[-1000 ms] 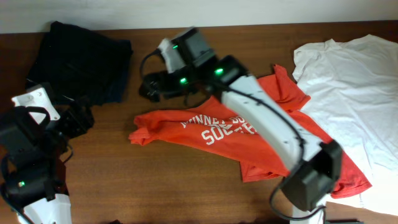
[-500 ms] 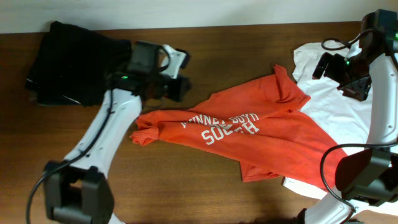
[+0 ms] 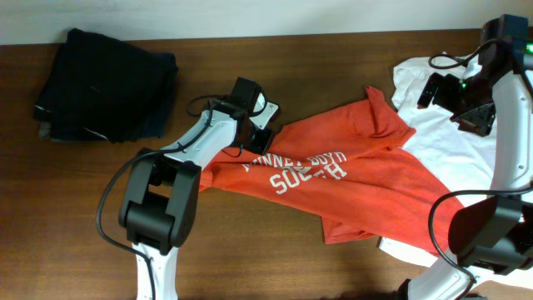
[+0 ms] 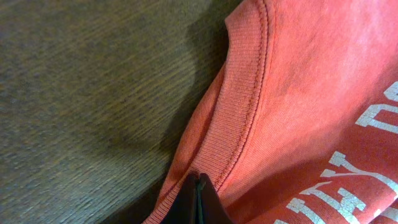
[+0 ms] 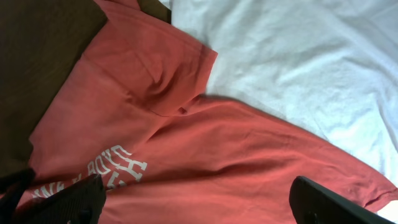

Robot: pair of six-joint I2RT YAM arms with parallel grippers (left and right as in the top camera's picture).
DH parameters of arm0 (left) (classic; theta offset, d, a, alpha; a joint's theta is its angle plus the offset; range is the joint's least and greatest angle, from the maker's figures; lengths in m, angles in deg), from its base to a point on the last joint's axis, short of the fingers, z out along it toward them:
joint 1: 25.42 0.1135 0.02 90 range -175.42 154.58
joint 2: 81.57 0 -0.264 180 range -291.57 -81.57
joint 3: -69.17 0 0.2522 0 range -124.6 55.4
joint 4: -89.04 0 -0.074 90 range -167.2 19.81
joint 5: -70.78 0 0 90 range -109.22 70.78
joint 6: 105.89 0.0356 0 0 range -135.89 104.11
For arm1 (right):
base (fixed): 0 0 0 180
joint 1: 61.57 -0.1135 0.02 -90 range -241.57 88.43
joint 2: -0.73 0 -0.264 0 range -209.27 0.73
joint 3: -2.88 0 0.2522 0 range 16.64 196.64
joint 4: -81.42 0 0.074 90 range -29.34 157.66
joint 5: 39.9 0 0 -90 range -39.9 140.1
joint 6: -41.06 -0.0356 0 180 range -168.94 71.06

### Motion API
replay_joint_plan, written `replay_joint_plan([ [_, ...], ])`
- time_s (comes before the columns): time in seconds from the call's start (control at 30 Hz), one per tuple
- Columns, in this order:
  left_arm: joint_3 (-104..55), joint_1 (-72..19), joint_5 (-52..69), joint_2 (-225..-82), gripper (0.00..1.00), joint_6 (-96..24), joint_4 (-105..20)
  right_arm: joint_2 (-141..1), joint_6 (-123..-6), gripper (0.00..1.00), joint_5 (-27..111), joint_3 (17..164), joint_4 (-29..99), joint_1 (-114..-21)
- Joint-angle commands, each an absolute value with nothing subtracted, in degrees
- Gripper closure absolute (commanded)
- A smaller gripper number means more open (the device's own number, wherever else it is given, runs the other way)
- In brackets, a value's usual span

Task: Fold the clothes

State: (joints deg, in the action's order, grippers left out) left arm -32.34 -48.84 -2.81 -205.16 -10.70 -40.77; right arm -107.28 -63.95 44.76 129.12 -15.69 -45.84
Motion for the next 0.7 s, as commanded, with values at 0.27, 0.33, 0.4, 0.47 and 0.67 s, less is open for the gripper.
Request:
replay_joint_plan([
  [0.27, -32.8, -48.9, -22.8, -212.0, 0.96, -9.5, -44.5, -107.5, -64.0, 0.02, 45.9, 129.0, -15.7, -45.8],
  [0.33, -32.8, -46.4, -26.7, -216.6, 0.94, -10.3, -46.1, -107.5, -64.0, 0.02, 45.9, 129.0, -15.7, -45.8],
  [0.4, -34.1, -41.7, -26.0, -216.3, 1.0, -11.7, -44.7, -107.5, -64.0, 0.02, 45.9, 129.0, -15.7, -45.8],
  [0.47, -40.3, -40.6, -24.5, -212.8, 0.98, -11.7, -40.2, -107.5, -64.0, 0.02, 45.9, 129.0, -15.7, -45.8],
  [0.67, -52.2, -47.4, 0.4, -207.3, 1.0, -11.4, -29.2, -107.5, -64.0, 0.02, 45.9, 129.0, -15.7, -45.8],
])
